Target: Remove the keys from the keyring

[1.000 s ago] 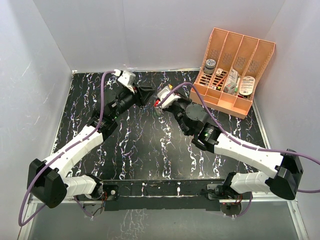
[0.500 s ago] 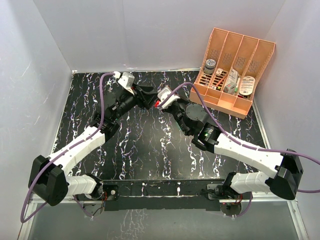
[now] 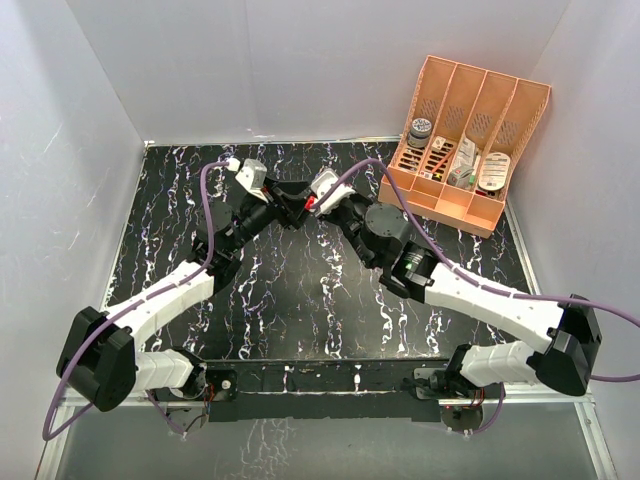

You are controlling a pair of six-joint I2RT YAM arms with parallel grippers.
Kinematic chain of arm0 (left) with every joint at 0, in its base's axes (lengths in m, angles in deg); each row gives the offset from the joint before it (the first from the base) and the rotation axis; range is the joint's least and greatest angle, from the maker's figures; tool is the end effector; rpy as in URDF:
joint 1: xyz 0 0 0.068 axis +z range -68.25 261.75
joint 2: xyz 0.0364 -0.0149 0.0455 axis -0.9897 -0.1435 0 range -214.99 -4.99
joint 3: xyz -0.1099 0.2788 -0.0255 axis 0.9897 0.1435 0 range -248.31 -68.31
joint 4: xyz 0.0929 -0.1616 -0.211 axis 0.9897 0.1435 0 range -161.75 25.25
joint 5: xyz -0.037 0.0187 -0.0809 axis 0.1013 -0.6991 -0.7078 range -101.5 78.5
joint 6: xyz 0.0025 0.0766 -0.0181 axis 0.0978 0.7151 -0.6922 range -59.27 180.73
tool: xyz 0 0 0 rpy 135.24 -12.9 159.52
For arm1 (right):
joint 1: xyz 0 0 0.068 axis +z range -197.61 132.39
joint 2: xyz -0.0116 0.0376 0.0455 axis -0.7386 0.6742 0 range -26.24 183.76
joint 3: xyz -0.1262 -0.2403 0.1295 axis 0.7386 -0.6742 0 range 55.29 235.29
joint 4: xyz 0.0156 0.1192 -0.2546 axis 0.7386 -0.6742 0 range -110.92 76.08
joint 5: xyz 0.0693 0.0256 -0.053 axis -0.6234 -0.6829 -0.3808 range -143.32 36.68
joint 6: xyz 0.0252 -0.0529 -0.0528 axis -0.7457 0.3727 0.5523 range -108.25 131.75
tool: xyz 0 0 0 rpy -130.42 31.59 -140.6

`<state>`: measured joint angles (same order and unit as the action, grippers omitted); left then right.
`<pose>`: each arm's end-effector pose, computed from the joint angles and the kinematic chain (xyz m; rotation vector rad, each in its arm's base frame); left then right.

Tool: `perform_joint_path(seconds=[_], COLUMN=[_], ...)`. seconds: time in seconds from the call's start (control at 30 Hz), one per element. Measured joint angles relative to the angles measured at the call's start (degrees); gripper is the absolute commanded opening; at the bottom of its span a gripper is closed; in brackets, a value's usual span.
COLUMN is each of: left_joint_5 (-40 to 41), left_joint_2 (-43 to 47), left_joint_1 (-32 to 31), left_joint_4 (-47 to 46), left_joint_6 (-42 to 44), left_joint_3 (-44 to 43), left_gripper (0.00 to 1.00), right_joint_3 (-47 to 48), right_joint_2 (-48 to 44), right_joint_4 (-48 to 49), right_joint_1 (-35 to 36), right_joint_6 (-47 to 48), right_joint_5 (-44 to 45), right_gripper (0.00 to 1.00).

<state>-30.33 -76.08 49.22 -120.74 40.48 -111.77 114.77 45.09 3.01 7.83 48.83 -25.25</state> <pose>0.2558 -0.1891 0.3704 0.4336 1.2047 -0.9949 0.2148 0.2557 0.4067 -0.7688 1.2805 -0.1044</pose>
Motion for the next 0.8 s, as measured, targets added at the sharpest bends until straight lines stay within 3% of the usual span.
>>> perform_joint_path(seconds=[0.4, 0.8], left_joint_5=[2.8, 5.8], left_joint_2=[1.1, 3.2], left_joint_1=[-0.5, -0.6], left_joint_4=[-1.4, -5.3], left_joint_6=[3.0, 2.7], left_joint_3=[2.4, 4.0], left_gripper=[0.54, 0.55], right_joint_3=[12.3, 13.3], right_joint_2=[3.4, 4.5], right_joint_4=[-15.7, -18.5], right_joint_1=[0.9, 2.2], right_joint_6=[7.7, 8.1], right_joint_5=[0.9, 3.5], right_gripper=[0.00, 0.00])
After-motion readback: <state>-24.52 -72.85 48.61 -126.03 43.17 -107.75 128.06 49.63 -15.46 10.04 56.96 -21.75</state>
